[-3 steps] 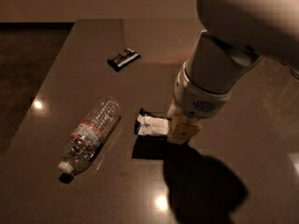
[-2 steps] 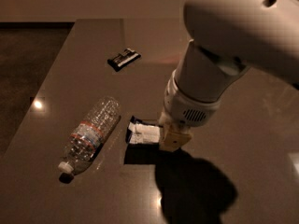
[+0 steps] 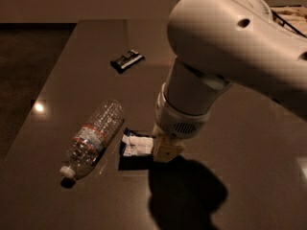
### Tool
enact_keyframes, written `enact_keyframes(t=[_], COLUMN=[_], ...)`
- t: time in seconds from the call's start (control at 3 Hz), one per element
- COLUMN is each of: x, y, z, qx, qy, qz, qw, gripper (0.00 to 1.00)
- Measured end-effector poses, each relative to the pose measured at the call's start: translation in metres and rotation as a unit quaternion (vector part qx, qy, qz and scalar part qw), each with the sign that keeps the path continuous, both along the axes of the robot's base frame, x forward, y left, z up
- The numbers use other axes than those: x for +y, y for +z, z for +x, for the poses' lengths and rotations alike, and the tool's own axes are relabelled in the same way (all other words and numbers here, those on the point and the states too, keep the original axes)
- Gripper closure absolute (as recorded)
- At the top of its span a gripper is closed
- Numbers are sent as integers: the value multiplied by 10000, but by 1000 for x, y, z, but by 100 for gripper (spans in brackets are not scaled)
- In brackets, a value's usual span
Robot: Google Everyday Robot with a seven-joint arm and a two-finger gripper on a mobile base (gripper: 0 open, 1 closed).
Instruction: Move rxbar blueberry near water bottle
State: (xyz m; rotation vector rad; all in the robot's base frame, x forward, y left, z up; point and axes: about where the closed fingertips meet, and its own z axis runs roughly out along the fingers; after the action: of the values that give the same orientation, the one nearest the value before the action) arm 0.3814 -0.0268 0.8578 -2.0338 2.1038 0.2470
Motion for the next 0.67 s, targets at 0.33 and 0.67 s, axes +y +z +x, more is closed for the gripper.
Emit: enact_keyframes(t=[0.33, 0.67], x=[11, 18], y=[-5, -9], z=[3, 8], qx=[51, 130], qy=[97, 162], qz=[17, 148], qw=[9999, 9997], gripper=[34, 11])
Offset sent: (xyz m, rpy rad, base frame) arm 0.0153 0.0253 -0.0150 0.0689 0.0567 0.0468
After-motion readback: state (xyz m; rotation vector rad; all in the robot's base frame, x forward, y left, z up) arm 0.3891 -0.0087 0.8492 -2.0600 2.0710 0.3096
